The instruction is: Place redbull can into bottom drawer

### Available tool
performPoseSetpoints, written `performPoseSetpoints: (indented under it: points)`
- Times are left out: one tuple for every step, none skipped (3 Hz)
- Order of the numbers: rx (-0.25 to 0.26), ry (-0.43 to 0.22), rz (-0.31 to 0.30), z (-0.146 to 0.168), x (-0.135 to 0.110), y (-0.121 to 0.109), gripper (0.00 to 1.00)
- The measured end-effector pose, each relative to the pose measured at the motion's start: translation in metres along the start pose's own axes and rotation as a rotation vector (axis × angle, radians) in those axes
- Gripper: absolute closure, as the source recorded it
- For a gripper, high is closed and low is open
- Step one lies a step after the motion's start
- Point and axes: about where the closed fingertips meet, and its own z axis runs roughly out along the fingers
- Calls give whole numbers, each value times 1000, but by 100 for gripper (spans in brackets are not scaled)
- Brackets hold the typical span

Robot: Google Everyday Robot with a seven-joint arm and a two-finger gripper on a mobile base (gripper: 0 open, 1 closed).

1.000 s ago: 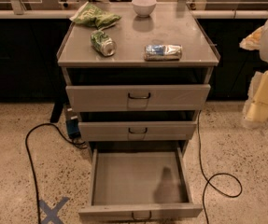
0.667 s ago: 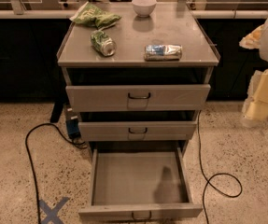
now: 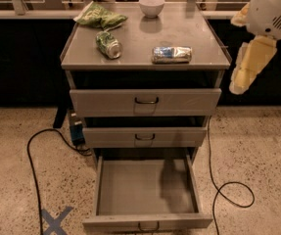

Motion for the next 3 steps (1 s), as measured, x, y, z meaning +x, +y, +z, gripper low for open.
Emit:
performPoseSetpoints:
  points:
    - [16,10,-25,26,-16,-49,0]
    - [21,26,-37,59,-34,-87,0]
    - [20,46,-56,99,-53,-117,0]
